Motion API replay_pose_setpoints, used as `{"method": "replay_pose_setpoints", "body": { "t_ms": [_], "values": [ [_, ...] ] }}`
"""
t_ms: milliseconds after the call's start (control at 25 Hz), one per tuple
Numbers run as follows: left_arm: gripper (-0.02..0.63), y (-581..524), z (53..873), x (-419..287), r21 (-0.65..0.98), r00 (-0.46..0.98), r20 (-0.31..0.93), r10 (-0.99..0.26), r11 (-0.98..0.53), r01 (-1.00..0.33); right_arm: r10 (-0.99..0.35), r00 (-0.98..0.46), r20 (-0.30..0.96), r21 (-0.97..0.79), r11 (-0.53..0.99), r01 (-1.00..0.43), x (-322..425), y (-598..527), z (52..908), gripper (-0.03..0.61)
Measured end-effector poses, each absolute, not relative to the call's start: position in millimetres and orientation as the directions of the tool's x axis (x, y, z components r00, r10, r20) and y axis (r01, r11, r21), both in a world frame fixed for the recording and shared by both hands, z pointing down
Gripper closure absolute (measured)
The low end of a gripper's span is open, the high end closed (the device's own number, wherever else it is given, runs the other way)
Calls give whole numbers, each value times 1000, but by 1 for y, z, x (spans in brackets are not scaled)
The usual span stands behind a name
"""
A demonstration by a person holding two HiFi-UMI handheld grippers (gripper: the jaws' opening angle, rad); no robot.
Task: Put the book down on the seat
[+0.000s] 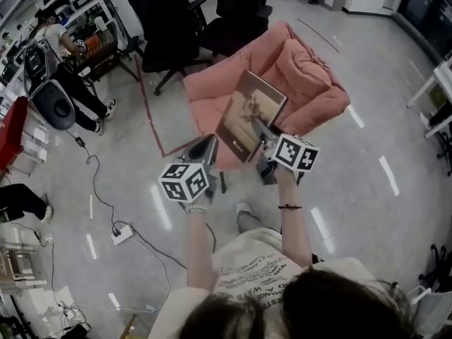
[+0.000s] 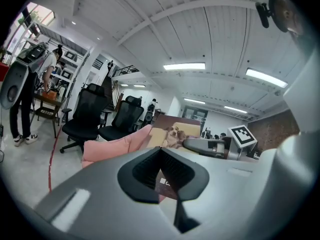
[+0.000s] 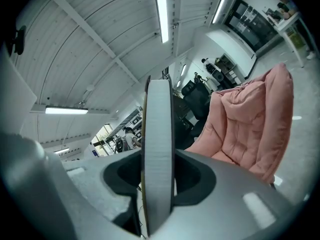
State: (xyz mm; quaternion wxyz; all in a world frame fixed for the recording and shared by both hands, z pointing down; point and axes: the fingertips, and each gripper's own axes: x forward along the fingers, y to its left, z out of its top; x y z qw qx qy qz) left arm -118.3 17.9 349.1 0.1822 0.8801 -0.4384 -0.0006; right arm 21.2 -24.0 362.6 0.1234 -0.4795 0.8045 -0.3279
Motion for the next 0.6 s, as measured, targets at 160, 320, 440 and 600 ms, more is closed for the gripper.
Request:
{"method": "replay_pose_setpoints", "body": {
  "t_ms": [160, 320, 440, 600],
  "values": [
    [614, -23, 344, -114, 331, 629, 155, -762, -560, -759, -855, -501, 132, -644, 310, -699, 22, -61, 360, 430],
    [614, -52, 347, -115, 353, 635, 165, -755, -556, -753, -848, -510, 145, -649, 307, -696, 17, -90, 360, 430],
    [614, -74, 348, -115, 365, 636, 166, -754, -552, -750, -841, -518, 159, -649, 306, -696, 13, -114, 361, 430],
    [614, -98, 356, -118, 377, 638, 172, -750, -548, -746, -834, -526, 168, -655, 304, -692, 7, -139, 369, 430]
  ]
}}
